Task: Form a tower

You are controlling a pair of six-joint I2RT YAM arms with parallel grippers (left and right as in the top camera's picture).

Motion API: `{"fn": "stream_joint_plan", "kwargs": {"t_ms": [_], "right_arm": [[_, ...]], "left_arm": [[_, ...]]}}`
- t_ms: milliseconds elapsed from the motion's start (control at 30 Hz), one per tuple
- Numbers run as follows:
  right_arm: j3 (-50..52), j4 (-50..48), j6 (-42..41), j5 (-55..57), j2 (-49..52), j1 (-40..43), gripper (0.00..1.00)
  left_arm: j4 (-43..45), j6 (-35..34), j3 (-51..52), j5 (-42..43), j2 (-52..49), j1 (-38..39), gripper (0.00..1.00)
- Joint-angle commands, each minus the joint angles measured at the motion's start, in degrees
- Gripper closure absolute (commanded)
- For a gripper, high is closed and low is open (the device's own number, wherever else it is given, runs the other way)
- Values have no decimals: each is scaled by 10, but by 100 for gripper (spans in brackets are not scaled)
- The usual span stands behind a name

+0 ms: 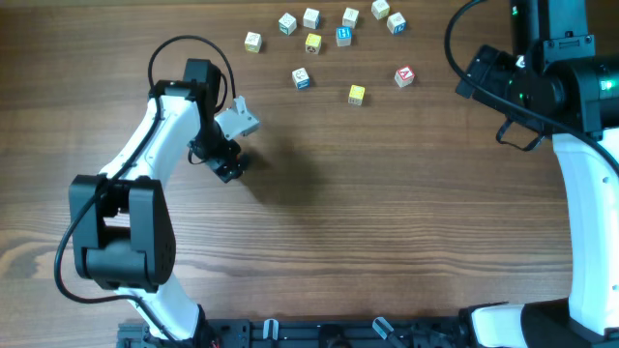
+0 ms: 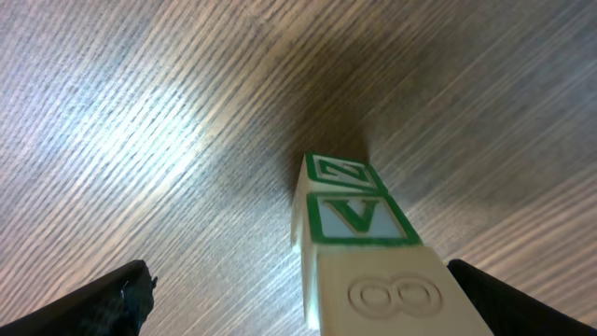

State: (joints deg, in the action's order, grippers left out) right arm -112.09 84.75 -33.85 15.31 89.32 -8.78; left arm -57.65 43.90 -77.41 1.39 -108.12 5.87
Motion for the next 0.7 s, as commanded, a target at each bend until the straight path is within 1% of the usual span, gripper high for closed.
{"fn": "stream_joint_plan", "kwargs": {"t_ms": [0, 100, 200, 267, 467, 667], "right_arm": [[2, -2, -7, 12, 6, 3, 0], [2, -2, -7, 12, 6, 3, 0], [2, -1, -7, 12, 6, 3, 0], [2, -1, -7, 12, 6, 3, 0], [2, -1, -7, 12, 6, 3, 0], [2, -1, -7, 12, 6, 3, 0]], "left_arm": [[-25, 30, -22, 11, -7, -3, 0], [-30, 40, -22, 11, -7, 12, 0], [-31, 39, -22, -23, -7, 38, 0], [-31, 39, -22, -30, -7, 49, 0], [-6, 39, -22, -30, -8, 49, 0], [-3, 39, -22, -38, -67, 49, 1]]}}
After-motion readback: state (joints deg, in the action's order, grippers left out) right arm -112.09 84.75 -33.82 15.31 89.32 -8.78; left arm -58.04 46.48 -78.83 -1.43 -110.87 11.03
